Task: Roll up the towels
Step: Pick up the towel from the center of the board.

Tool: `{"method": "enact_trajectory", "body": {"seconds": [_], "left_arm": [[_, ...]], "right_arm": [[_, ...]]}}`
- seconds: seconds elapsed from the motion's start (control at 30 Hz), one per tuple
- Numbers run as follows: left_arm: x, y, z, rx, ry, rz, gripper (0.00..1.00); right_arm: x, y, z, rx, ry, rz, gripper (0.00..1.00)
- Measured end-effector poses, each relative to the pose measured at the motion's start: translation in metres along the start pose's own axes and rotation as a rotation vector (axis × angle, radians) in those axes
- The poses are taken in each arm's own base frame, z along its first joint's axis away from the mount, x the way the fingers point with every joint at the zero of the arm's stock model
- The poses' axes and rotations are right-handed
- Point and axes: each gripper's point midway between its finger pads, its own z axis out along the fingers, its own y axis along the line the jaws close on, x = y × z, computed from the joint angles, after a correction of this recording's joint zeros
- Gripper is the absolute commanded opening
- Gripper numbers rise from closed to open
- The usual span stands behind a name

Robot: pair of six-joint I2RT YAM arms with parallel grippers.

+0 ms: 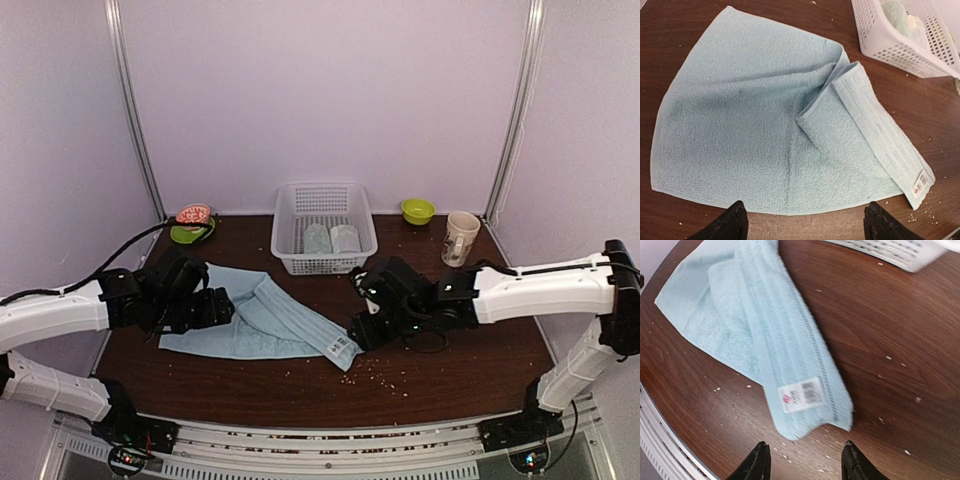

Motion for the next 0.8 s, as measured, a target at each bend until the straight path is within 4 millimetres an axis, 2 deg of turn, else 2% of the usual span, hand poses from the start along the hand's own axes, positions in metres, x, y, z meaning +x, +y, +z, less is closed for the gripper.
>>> {"method": "enact_trajectory", "body": {"seconds": [0.13,0.23,0.37,0.57,0.7,0.8], "left_arm": [[-0.011,0.007,-0.013,0.023,-0.054,-0.053,0.82],[-0.007,0.019,-0.018,0.019,-0.074,-0.079,0.83],[0.005,0.039,-0.020,-0.016,-0.076,-0.101,0.84],[0.016,0.062,-0.021,-0.071,-0.082,-0.129,0.85],[0.017,0.068,-0.023,-0.087,-0.090,-0.141,0.85],[0.016,0.071,-0.024,-0.091,-0.098,-0.151,0.85]], "right_arm": [[0.002,0.050,0.032,-0.016,0.065,-0.110,0.50],[0.022,0.061,0.044,-0.001,0.123,-0.163,0.54],[0.048,0.047,0.052,0.078,0.204,-0.211,0.58],[0.072,0.033,0.064,0.182,0.270,-0.264,0.58],[0.077,0.030,0.074,0.230,0.288,-0.284,0.56],[0.072,0.031,0.077,0.249,0.274,-0.288,0.51]]}}
